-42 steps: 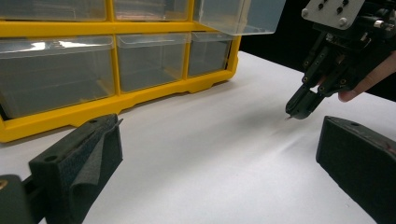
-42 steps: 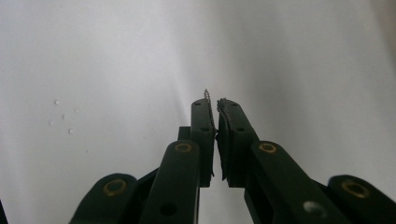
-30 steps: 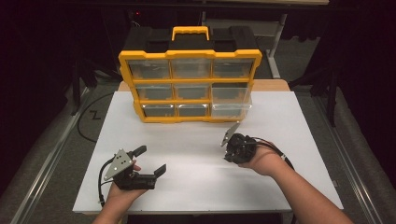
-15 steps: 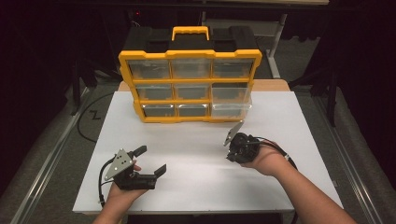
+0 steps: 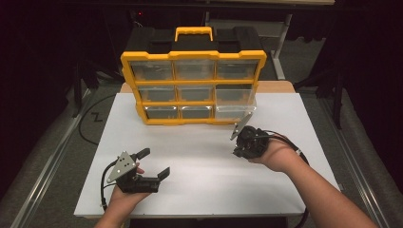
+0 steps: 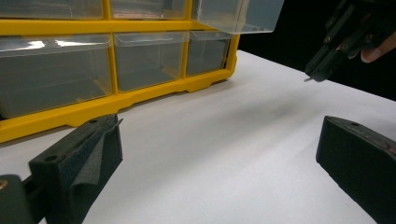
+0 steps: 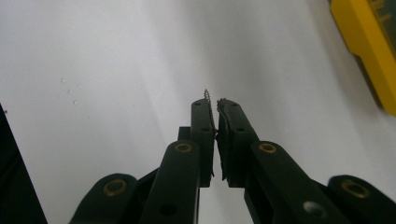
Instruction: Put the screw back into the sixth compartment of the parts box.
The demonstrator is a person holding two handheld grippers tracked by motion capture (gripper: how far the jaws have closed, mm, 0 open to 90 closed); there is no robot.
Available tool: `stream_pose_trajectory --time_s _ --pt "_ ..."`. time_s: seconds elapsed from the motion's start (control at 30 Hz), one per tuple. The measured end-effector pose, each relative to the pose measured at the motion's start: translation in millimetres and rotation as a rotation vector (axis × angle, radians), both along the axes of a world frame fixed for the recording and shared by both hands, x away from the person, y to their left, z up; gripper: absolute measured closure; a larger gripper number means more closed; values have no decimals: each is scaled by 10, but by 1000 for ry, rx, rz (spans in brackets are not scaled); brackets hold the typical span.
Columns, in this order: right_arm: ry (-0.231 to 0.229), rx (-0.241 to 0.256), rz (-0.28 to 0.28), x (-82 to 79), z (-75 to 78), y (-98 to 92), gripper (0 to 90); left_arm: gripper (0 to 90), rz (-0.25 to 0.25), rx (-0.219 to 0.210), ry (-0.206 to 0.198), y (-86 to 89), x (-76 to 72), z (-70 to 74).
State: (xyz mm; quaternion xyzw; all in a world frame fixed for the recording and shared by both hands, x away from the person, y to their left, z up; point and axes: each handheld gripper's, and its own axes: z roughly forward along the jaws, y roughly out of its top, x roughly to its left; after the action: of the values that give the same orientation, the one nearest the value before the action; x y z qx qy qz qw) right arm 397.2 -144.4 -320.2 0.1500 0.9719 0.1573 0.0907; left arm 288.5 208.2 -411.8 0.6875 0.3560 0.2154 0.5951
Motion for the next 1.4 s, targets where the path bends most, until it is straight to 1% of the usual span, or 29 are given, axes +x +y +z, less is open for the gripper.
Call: stream_pose_trajectory --time_s 0.03,0.07,0.1,0.17,0.2,0.27,0.43,0.47,0.5,0.67,0.7,0.83,0.87,0.93,1.0,1.03,1.07,1.17,1.2,1.27,1.33,1.4 --pt "0 0 0 0 0 0 872 11 -1 0 0 0 -1 0" --pt "-1 5 3 2 25 0 872 11 0 -1 0 1 -1 1" --pt "-7 -1 2 3 77 2 872 11 -1 -1 0 2 -2 1" --pt "-10 3 7 9 98 2 871 11 -2 0 -2 4 -4 2" --pt "-12 1 5 11 137 5 872 11 -1 -1 -2 5 -4 3" --pt "-11 1 -2 11 157 5 872 11 -1 -3 -2 6 -2 3" --pt "-21 1 4 28 275 12 872 11 -2 -4 -1 -1 1 3" --pt "-21 5 -4 33 327 14 872 11 -3 -3 -1 -1 2 3" --pt "-21 5 -4 33 327 14 872 11 -3 -3 0 -1 2 3" --pt "-30 7 -7 56 438 14 872 11 -1 -9 0 3 4 3" --pt "-36 4 -5 63 462 14 872 11 -3 -4 0 7 5 3" --pt "-43 9 -9 82 545 17 871 11 -4 -5 1 6 8 2" --pt "-47 11 -8 96 587 17 871 11 -3 -9 3 4 6 2" --pt "-46 7 -12 97 605 17 872 11 -4 -7 4 5 6 2" --pt "-59 10 -8 115 669 13 872 11 -2 -10 1 4 8 -1" --pt "-59 10 -8 115 669 13 872 11 -2 -11 1 6 8 -1" --pt "-64 14 -12 124 715 7 872 11 -2 -10 1 7 8 -1" --pt "-73 9 -12 136 760 2 872 11 -2 -10 1 9 10 -1" --pt "-72 10 -22 135 779 2 872 11 -2 -11 1 9 10 -1" --pt "-79 13 -25 156 827 3 872 11 -2 -13 0 7 10 1" --pt "-79 14 -25 162 840 6 872 11 -2 -14 0 7 10 1" --pt "-91 10 -19 183 866 13 872 11 -2 -13 0 7 10 1"
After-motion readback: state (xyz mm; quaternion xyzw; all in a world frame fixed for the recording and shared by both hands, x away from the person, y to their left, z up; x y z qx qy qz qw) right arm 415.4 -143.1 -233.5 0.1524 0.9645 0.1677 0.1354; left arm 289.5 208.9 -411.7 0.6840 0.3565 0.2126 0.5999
